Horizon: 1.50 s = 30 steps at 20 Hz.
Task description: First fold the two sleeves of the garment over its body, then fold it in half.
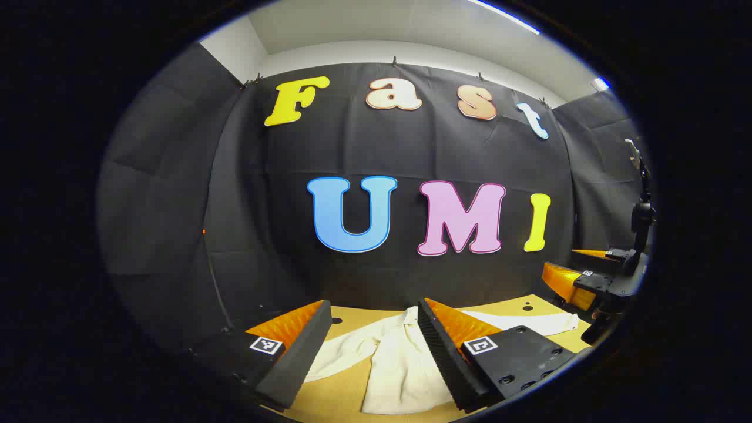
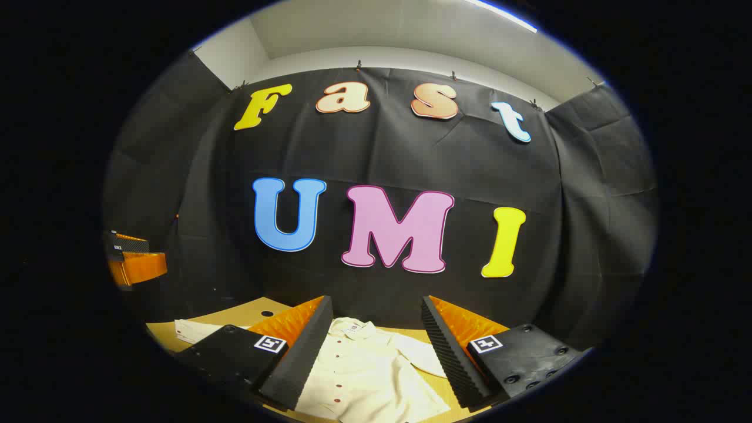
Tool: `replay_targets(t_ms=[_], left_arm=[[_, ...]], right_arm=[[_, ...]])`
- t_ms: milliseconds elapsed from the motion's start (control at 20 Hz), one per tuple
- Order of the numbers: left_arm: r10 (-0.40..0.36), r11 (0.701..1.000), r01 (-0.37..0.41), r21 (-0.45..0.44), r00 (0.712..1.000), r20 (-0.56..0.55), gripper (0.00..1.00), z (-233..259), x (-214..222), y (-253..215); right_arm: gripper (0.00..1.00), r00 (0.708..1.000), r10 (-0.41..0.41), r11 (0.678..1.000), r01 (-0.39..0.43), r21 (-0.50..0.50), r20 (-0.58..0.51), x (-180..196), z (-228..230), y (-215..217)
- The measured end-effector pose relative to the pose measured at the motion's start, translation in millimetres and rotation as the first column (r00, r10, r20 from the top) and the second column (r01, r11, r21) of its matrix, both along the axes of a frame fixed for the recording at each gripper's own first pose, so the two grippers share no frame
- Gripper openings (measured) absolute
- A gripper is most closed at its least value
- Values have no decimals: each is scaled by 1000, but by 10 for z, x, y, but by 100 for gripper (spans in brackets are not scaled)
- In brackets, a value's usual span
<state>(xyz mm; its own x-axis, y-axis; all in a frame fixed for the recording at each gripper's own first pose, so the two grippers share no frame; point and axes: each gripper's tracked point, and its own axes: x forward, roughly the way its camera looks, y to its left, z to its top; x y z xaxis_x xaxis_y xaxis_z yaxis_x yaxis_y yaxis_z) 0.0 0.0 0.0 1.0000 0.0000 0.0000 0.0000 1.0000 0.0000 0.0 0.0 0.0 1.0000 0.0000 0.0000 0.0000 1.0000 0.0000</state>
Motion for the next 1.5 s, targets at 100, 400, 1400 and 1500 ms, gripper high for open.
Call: replay_targets(t_ms=[100,400,1400,1500], left_arm=[[2,1000,-2,4,1000,6,96,28,2,12],[13,1000,-13,6,1000,13,96,61,-46,61],[-41,998,41,-42,999,7,96,52,84,-80],[-64,997,63,-48,998,-5,96,25,168,-177]], right_arm=[[97,1000,7,1000,-7,3,-3,7,-6,32],[97,1000,15,1000,-15,5,3,10,16,74],[96,989,-137,990,134,-53,-50,145,-208,-600],[97,983,-165,984,159,-79,-86,261,-351,-817]])
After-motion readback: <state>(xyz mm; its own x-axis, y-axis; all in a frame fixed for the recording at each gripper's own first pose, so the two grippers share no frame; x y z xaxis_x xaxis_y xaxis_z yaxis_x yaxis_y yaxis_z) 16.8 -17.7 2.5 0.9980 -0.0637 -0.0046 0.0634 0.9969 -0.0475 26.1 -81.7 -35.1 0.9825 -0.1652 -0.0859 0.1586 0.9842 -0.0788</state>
